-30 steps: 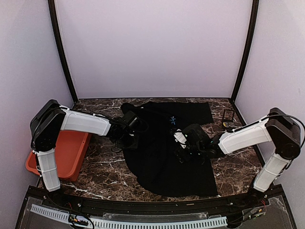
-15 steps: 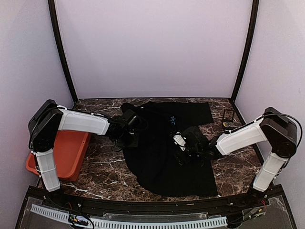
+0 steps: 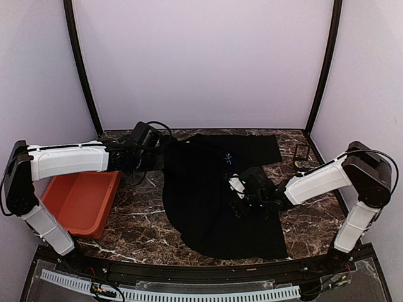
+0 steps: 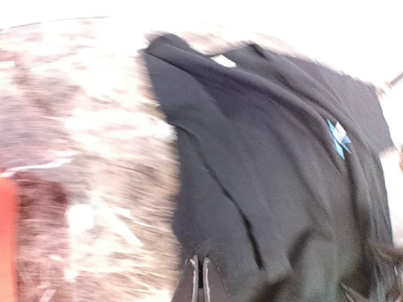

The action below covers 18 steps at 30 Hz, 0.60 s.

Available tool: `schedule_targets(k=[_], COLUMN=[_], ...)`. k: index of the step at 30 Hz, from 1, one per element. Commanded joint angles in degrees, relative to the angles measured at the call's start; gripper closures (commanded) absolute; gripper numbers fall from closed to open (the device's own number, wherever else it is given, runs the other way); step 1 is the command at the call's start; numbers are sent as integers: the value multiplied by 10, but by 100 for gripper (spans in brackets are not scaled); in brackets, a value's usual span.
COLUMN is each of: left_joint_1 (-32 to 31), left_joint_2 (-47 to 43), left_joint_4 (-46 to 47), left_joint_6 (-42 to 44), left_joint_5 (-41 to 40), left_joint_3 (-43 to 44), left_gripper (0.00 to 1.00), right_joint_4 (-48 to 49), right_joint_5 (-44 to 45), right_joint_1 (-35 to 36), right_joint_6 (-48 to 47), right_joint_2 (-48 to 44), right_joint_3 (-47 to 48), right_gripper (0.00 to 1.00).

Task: Pin the brooch onto the clothing
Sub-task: Flatten out the crumpled clothing at the center of the board.

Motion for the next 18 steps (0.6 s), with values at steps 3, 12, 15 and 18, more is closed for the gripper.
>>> schedule_targets(k=[3, 12, 15, 18], left_joint_1=[53, 72, 72, 72], left_joint_2=[-79, -95, -102, -105], left_joint_4=[-44, -85, -54, -46], left_joint_6=[-81, -152, -129, -105], left_joint_5=[-179, -216, -206, -206], left_joint_3=[-85, -129, -125, -105], left_gripper=[99, 93, 35, 5], right_joint_4=[-29, -51, -66, -90], right_joint_5=[-8, -10, -8, 4], right_joint_1=[6, 6, 6, 6], right_joint_6=[3, 20, 19, 13], right_joint_2=[39, 28, -1, -40], right_joint_3=[1, 12, 20, 31], right_gripper=[18, 18, 17, 15])
